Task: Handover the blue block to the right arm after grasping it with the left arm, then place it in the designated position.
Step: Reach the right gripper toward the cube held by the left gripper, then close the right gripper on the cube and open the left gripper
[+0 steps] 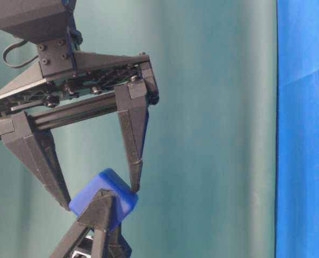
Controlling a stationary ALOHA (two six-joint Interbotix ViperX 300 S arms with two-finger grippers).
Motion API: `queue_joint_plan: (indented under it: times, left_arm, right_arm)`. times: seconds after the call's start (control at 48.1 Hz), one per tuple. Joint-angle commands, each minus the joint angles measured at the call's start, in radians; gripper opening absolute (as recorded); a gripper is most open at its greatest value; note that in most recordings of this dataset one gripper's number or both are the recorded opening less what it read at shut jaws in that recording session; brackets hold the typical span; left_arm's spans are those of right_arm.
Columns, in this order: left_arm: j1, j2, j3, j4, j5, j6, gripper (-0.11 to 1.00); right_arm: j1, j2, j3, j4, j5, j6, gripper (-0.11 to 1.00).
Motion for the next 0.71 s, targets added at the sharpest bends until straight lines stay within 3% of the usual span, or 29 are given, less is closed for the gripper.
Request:
queue_joint_plan:
  times: [0.0, 0.249, 0.436, 0.686]
  left_arm:
    - [-0.003, -0.009, -0.017, 0.0, -0.008, -0.002, 0.46]
    - [-0.003, -0.011, -0.015, -0.002, -0.006, -0.002, 0.46]
    - [-0.003, -0.009, -0.015, -0.002, -0.006, -0.002, 0.46]
    - [-0.002, -0.008, -0.017, -0.002, -0.008, -0.002, 0.46]
  right_arm:
    - [0.006, -0.009, -0.034, -0.002, -0.006, 0.005, 0.97]
    - [0.015, 0.006, -0.051, 0.0, 0.014, 0.011, 0.9]
    - [0.029, 0.006, -0.054, 0.018, 0.051, 0.029, 0.47]
    - [0.031, 0.006, -0.051, 0.02, 0.057, 0.072, 0.47]
